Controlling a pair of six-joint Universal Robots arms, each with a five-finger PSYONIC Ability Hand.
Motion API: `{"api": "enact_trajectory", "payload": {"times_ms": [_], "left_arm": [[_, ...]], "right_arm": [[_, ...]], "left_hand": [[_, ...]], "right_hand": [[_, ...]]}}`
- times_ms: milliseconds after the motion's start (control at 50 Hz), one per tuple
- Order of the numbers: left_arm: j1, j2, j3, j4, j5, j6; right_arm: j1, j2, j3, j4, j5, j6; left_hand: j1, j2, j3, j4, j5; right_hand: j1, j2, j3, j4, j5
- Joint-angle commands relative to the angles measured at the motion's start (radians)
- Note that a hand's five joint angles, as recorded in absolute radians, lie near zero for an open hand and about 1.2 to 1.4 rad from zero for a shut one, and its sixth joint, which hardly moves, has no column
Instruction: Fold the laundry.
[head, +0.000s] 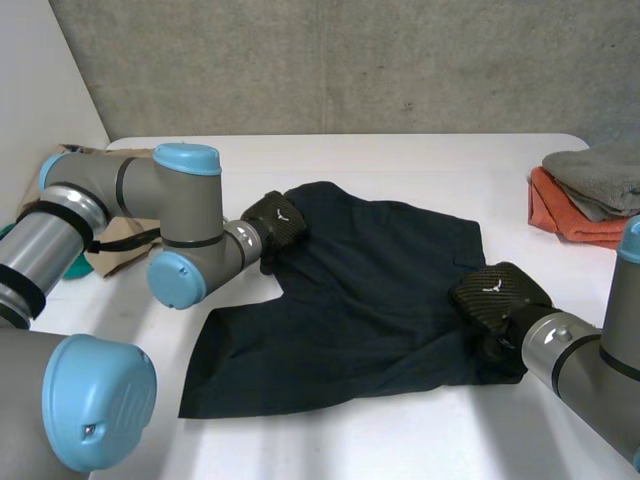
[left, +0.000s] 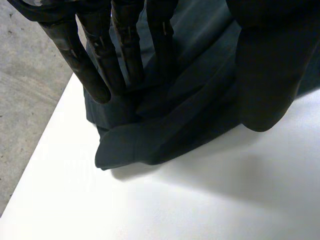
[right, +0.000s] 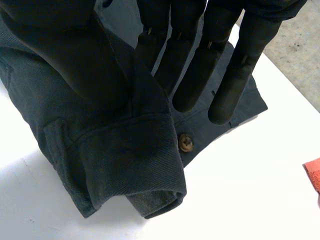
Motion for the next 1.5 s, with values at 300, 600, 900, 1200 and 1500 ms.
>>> {"api": "enact_trajectory", "payload": {"times_ms": [300, 600, 900, 1200, 1500], "left_arm": [[0.003, -0.058, 0.07, 0.069, -0.192, 0.15], [0.065, 0.166, -0.281, 0.104, -0.269, 0.032], [0.095, 0.185, -0.226, 0.077, -0.28, -0.149], [0.12, 0.095, -0.105, 0.112, 0.035, -0.197], [0.114, -0.073, 0.173, -0.061, 0.012, -0.043]], "right_arm": [[-0.003, 0.013, -0.005, -0.013, 0.001, -0.005], [0.009, 0.013, -0.006, -0.01, 0.002, -0.01], [0.026, -0.002, -0.001, -0.013, 0.006, -0.01], [0.025, 0.0, 0.002, -0.018, 0.007, -0.011], [0.017, 0.001, -0.003, -0.016, 0.007, -0.011]], "left_hand": [[0.858, 0.864, 0.866, 0.855, 0.854], [0.858, 0.864, 0.866, 0.855, 0.854], [-0.265, -0.26, -0.258, -0.268, -0.27], [-0.072, -0.067, -0.065, -0.075, -0.077], [0.198, 0.203, 0.205, 0.195, 0.193]], "right_hand": [[0.258, 0.21, 0.205, 0.198, 0.245], [0.258, 0.21, 0.205, 0.198, 0.245], [0.258, 0.21, 0.205, 0.198, 0.245], [0.258, 0.21, 0.205, 0.198, 0.245], [0.258, 0.21, 0.205, 0.198, 0.245]]}}
